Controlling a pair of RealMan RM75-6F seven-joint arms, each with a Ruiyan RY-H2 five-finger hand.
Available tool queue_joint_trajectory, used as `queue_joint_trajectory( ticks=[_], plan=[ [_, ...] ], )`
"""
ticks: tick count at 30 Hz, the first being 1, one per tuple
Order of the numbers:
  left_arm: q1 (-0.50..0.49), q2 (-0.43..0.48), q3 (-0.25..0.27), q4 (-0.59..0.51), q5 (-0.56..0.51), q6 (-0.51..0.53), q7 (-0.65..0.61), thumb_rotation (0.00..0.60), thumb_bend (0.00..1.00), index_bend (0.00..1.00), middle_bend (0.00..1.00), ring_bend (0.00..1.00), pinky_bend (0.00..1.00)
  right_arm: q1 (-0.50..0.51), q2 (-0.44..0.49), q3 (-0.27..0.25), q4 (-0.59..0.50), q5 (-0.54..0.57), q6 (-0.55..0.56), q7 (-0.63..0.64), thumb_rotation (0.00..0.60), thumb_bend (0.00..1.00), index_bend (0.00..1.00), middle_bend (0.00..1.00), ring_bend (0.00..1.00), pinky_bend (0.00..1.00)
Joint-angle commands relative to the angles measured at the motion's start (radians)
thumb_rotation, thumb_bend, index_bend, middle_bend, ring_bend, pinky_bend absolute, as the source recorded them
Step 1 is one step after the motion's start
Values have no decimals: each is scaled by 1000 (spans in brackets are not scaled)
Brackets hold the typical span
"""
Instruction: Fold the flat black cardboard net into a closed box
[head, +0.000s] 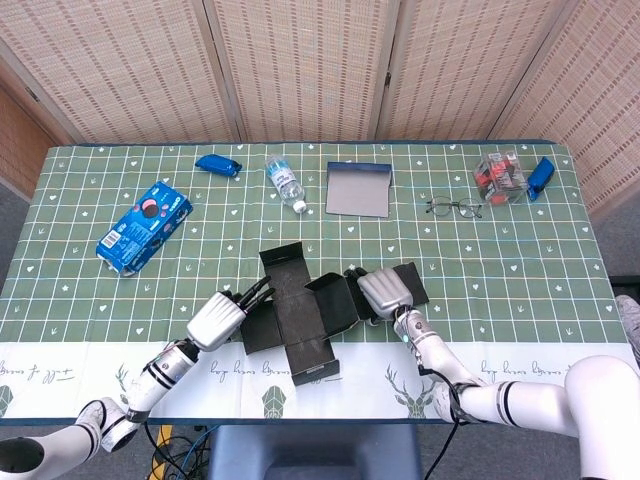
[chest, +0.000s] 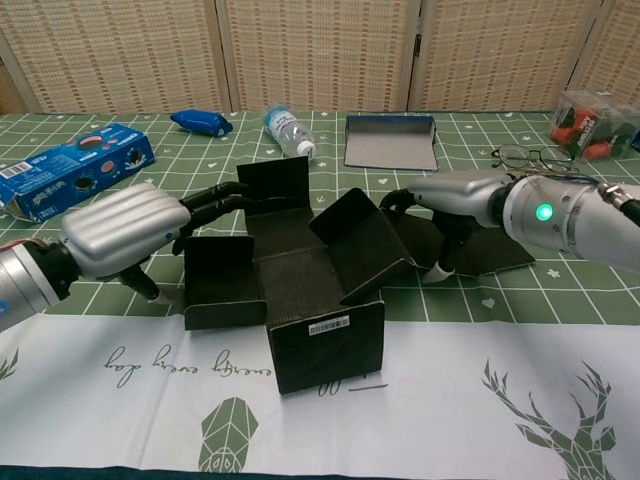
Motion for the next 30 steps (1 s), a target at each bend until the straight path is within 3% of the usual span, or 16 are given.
queue_joint_trajectory(
  ticks=[1,14,30],
  plan=[
    [-6,-12,-2,5,-7,5,-20,600,154,0,0,551,678,-2,-2,1,1,-5,-1,5,600,353,270,362,791,1000],
    [-6,-1,-32,-107,-78,29,-291,600,154,0,0,499,678,-2,5,-8,-13,-112,-2,9,600,353,270,362,792,1000],
    [-24,57,-21,-232,-163,-112,-663,600,153,0,0,495,679,41,19,-40,-3,-301,-47,-29,600,352,279,362,795,1000]
  ],
)
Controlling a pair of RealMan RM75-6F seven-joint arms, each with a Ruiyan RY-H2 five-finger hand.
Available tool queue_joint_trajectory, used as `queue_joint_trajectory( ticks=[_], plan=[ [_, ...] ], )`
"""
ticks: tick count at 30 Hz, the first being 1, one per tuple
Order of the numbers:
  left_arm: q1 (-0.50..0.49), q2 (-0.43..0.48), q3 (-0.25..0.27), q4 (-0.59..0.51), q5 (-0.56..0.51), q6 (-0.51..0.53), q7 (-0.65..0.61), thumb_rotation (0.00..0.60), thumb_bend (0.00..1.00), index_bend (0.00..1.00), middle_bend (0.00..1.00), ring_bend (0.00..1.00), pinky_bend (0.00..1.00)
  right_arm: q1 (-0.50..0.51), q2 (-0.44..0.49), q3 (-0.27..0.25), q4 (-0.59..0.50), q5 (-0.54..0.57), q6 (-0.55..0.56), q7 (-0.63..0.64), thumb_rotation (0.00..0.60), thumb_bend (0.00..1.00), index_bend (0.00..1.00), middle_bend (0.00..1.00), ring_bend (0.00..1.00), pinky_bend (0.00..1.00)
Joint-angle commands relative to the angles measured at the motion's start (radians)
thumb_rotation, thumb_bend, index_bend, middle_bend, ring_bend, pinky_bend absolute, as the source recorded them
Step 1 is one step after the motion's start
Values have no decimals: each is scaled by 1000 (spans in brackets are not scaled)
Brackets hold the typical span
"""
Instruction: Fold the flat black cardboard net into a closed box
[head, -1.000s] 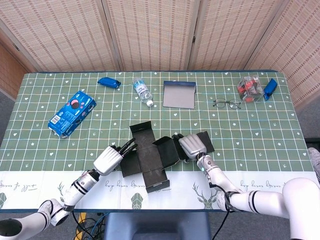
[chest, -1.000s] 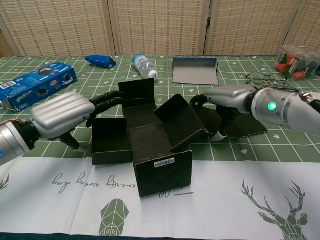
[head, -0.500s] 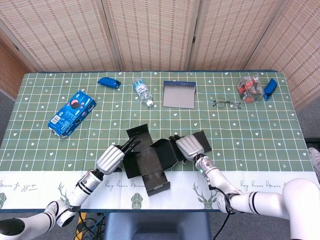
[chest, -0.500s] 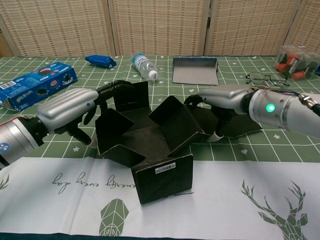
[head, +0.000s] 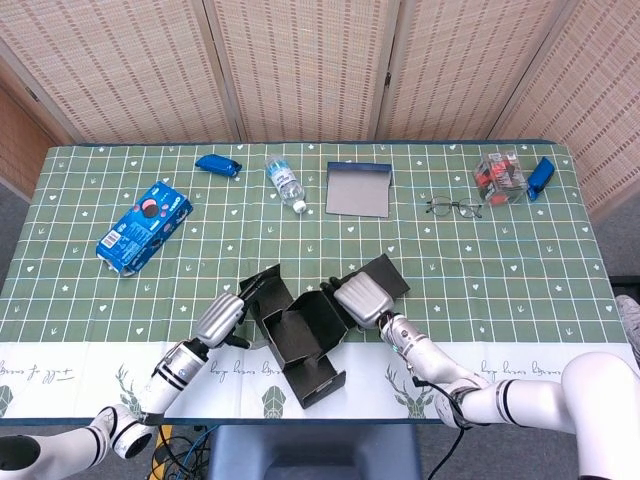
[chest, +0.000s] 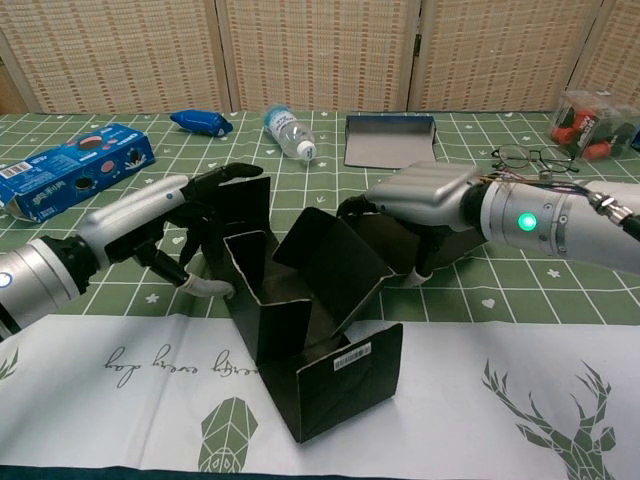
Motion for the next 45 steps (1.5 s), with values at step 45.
queue_joint_trajectory(
  ticks=[45],
  plan=[
    [-80,60,131,-7,62,-123,-697,600,154,109,31,526,679,119,35,-13,24,-340,-66,-98,600,363,293,370,800,1000]
  ],
)
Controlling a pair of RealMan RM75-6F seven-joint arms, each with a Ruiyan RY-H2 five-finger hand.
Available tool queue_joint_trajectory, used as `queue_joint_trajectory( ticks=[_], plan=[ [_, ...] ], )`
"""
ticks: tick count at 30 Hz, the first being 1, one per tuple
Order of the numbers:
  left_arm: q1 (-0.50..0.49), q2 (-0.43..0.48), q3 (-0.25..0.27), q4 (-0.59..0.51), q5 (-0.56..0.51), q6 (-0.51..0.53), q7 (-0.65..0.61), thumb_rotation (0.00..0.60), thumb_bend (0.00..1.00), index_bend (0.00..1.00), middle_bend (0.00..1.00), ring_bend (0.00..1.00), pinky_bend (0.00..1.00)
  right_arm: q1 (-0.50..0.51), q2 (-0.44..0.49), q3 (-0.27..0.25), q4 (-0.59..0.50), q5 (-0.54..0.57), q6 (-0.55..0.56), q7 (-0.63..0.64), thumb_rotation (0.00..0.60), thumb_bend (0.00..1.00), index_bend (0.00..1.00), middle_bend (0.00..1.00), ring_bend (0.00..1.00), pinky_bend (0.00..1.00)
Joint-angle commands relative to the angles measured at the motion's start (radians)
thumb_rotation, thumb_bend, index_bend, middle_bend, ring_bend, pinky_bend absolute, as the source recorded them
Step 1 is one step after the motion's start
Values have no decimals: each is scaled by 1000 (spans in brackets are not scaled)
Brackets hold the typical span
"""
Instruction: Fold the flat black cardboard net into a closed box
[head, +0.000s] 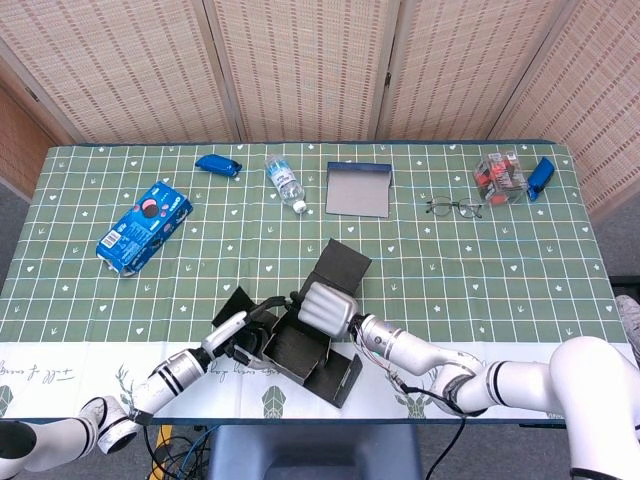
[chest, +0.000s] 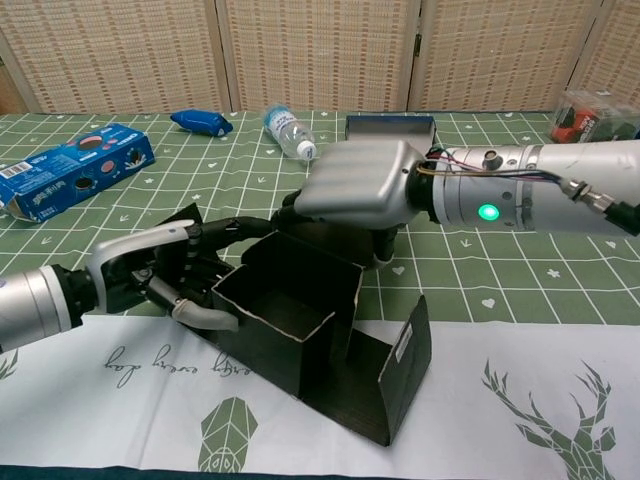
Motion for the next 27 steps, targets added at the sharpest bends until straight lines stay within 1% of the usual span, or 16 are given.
queue_joint_trajectory(
  ticks=[1,6,11,17,21,24,25,27],
  plan=[
    [-4,-1,-1,1,-3,-6,0,600,154,109,31,526,679,-3,1,1,2,1,0,0,600,363,293,370,800,1000],
    [-12,-4,3,2,-5,-17,-20,600,153,111,31,526,678,-1,-2,6,8,-12,3,-3,600,363,293,370,800,1000],
    [-18,-8,10,6,-1,-19,-60,600,153,155,78,527,679,2,-14,12,25,-25,8,-4,600,363,293,370,800,1000],
    [-20,-19,9,21,-6,-20,-71,600,154,168,91,530,678,9,-25,18,44,-45,7,1,600,362,293,370,800,1000],
    [-19,-24,8,27,-11,-21,-71,600,153,204,131,535,678,13,-33,23,53,-57,9,6,600,363,293,370,800,1000],
    [-14,-28,6,27,-19,-20,-70,600,154,253,190,540,678,10,-35,24,56,-55,9,4,600,362,293,360,800,1000],
    [-12,-28,4,27,-22,-20,-66,600,154,266,203,542,679,7,-33,25,53,-46,6,-1,600,360,276,337,798,1000],
    [-10,-28,3,25,-25,-21,-61,600,154,282,216,544,679,2,-29,27,47,-27,0,-5,600,347,192,282,789,1000]
  ],
)
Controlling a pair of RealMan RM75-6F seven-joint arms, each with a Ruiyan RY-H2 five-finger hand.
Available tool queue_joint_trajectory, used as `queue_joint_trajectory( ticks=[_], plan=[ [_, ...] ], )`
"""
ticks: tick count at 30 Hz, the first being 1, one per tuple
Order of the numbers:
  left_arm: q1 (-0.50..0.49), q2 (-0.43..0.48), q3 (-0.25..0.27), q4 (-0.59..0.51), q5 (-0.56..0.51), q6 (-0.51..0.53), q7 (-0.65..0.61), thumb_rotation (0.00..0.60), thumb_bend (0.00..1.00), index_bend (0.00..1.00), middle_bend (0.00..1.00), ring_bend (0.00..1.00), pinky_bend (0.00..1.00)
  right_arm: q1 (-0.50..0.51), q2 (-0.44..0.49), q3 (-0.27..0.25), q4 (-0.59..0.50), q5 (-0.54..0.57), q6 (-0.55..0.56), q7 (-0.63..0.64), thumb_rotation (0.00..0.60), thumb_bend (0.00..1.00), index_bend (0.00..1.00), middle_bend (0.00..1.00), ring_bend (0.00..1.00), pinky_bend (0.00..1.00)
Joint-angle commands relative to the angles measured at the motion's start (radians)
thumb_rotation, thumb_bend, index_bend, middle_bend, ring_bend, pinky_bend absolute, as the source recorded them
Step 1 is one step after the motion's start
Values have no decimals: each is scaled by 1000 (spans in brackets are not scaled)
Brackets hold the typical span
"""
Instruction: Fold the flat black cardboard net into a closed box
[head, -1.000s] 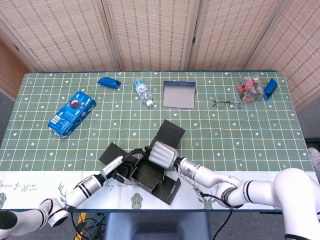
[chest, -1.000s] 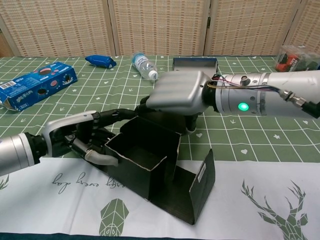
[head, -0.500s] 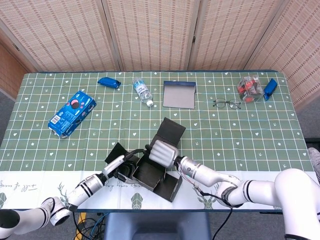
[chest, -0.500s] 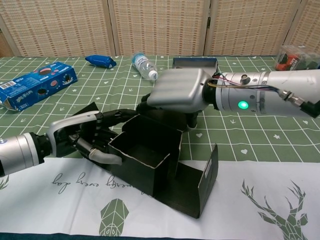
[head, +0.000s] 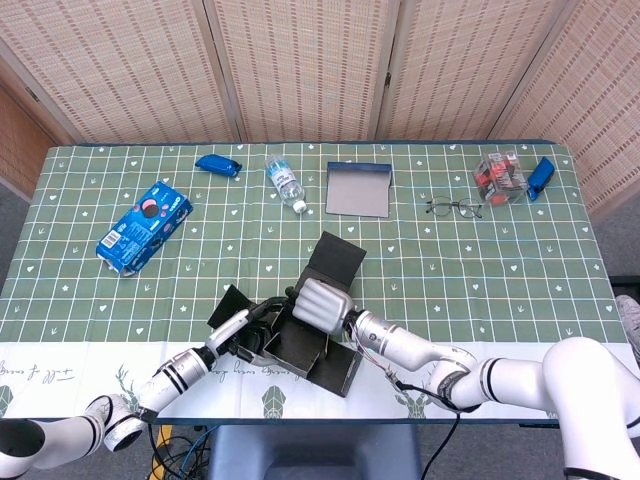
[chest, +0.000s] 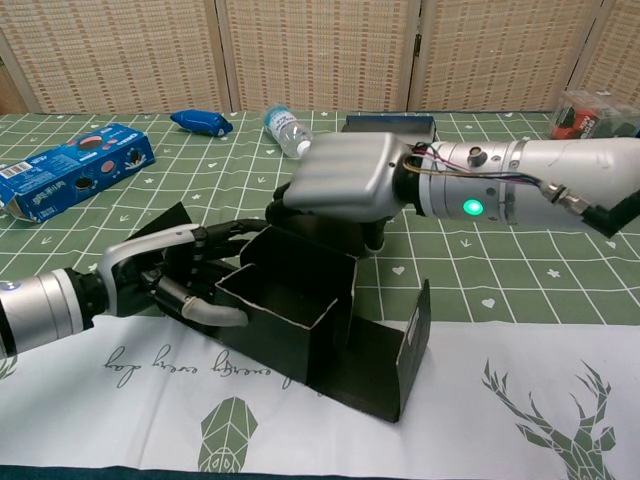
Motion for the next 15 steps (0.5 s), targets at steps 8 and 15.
queue_joint_trajectory(
  ticks=[8,15],
  plan=[
    [-2,6,1,-13,-4,-11,4,600,154,278,217,545,679,-33,14,18,-44,83,1,18,600,292,0,37,713,1000],
    [-4,9,1,-20,-5,-14,-1,600,153,272,217,545,679,-47,18,26,-49,88,19,54,600,279,0,0,683,1000]
  ],
)
